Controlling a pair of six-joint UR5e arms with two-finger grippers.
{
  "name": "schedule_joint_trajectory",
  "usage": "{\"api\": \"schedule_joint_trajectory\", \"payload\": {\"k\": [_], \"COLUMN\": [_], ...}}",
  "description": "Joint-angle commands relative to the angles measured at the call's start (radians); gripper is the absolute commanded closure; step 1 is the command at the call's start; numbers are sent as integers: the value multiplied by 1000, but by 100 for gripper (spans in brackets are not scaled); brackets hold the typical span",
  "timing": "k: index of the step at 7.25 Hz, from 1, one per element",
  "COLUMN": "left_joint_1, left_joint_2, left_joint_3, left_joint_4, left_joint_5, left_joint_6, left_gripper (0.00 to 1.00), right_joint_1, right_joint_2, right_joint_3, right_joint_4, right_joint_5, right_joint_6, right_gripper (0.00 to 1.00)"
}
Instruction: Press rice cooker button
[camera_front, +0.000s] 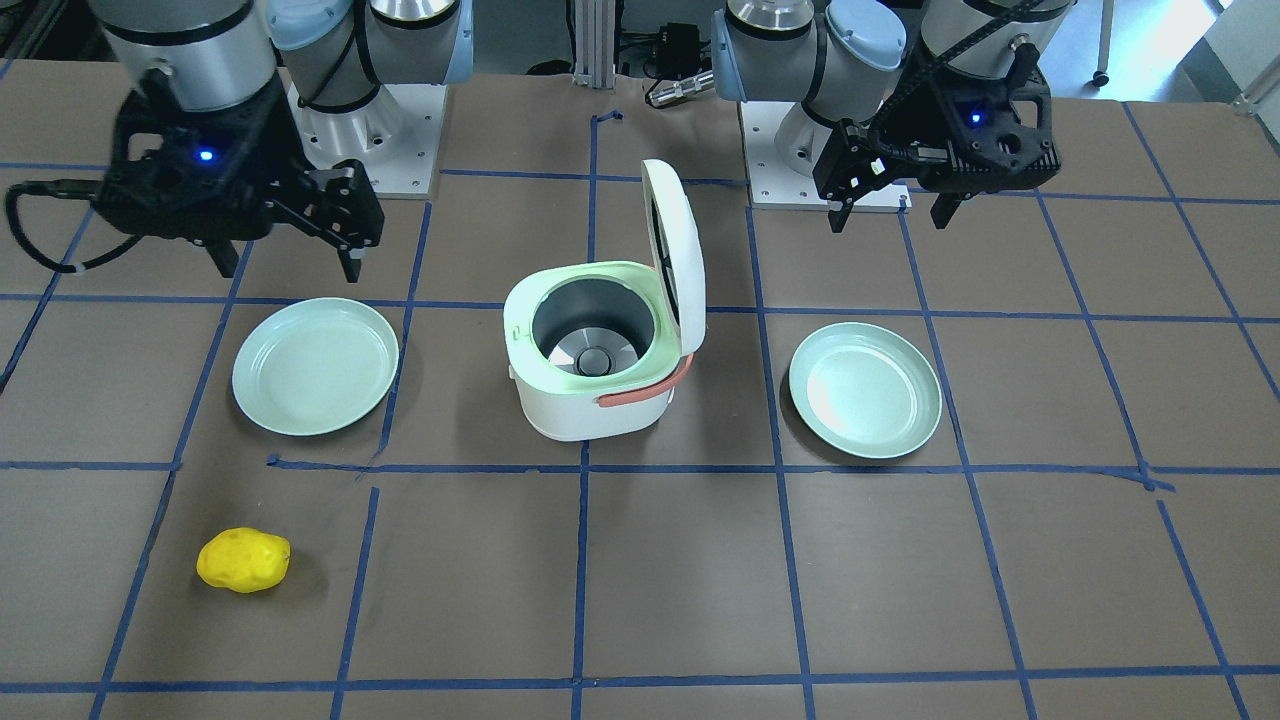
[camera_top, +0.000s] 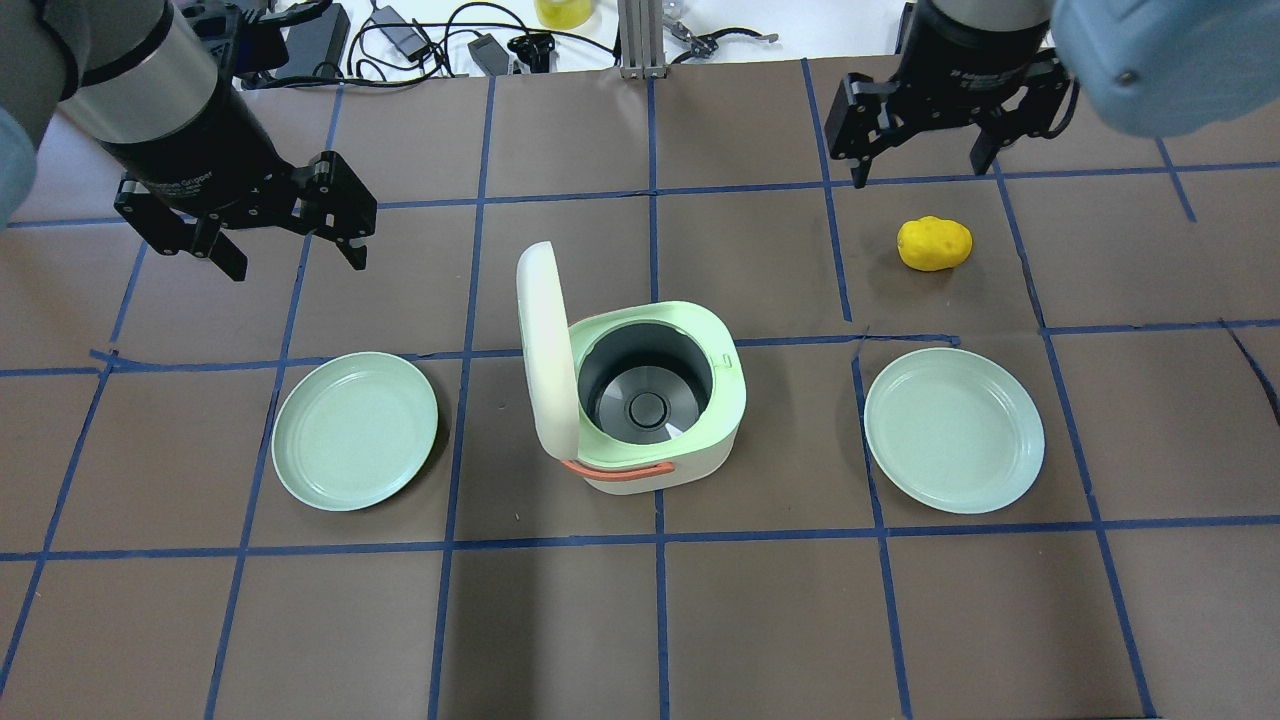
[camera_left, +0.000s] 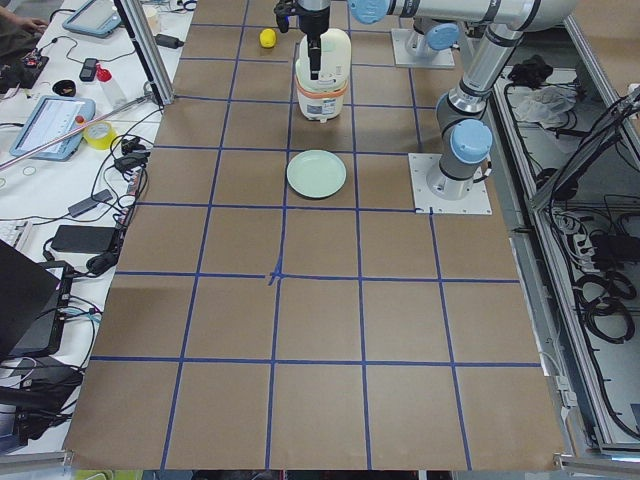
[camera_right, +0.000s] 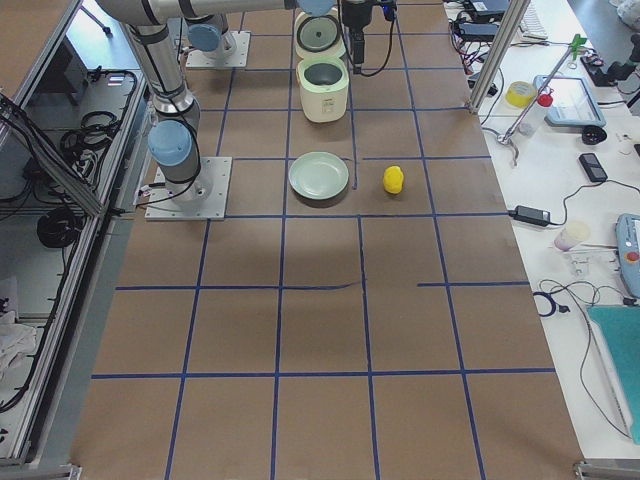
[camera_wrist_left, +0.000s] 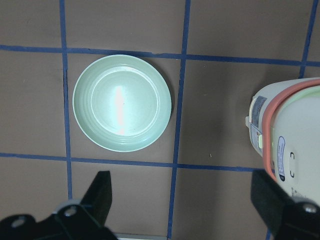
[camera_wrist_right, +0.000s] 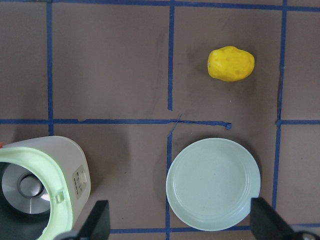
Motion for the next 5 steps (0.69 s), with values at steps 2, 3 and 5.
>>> {"api": "schedule_joint_trajectory", "payload": {"k": [2, 3, 5], "left_joint_1": [0, 0, 0], "left_joint_2": [0, 0, 0], "left_joint_3": [0, 0, 0], "left_joint_4": [0, 0, 0], "left_joint_5": [0, 0, 0], "left_joint_6": [1, 1, 1], "left_gripper": [0, 0, 0], "right_joint_1": [-56, -56, -53], "right_joint_2": [-17, -19, -20], "right_joint_3": [-13, -11, -5], "right_joint_4": [16, 16, 11], "right_joint_5": [53, 53, 51], "right_joint_6": [-7, -7, -8], "right_gripper": [0, 0, 0]}}
